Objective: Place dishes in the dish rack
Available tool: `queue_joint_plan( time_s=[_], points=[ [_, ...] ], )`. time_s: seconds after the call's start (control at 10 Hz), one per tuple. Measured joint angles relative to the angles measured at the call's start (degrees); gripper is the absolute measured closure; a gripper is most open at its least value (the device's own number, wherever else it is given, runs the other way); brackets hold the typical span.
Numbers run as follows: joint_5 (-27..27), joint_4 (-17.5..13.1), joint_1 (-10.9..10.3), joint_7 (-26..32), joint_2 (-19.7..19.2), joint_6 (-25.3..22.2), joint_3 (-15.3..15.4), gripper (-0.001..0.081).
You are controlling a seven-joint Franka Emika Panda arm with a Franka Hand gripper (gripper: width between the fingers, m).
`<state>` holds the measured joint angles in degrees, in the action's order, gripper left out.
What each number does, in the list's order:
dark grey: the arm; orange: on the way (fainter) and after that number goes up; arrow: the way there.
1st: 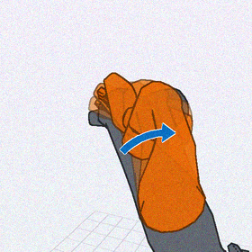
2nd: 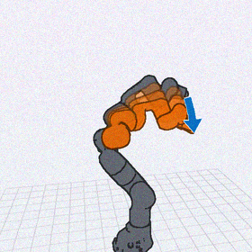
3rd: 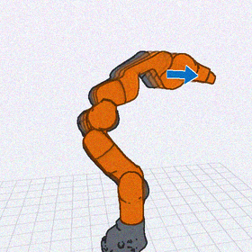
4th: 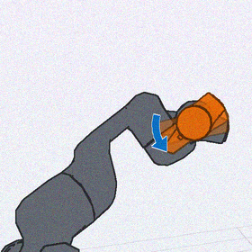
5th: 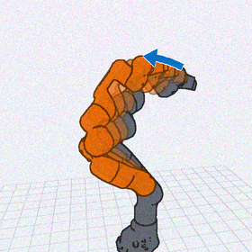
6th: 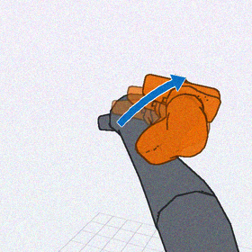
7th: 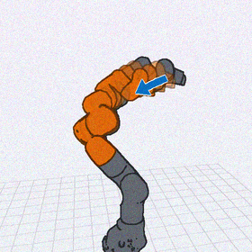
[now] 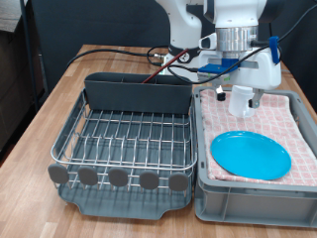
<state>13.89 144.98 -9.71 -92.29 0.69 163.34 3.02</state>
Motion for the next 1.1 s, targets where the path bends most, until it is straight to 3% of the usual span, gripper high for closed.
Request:
queue_joint_plan(
  time_s=[0.2, 0.5, 0.9, 1.1],
  points=[
    [9.01, 0.46, -0.14, 11.02, -1.03, 2.97, 0.66, 0.0004],
    [18.02, 0.65, -0.13, 20.31, -3.24, 5.73, 2.03, 0.0004],
    [27.29, 0.55, 0.11, 28.31, -6.08, 8.92, 4.23, 0.0004],
    [28.91, 0.51, 0.18, 29.18, -7.45, 10.66, 4.66, 0.0004]
  ],
)
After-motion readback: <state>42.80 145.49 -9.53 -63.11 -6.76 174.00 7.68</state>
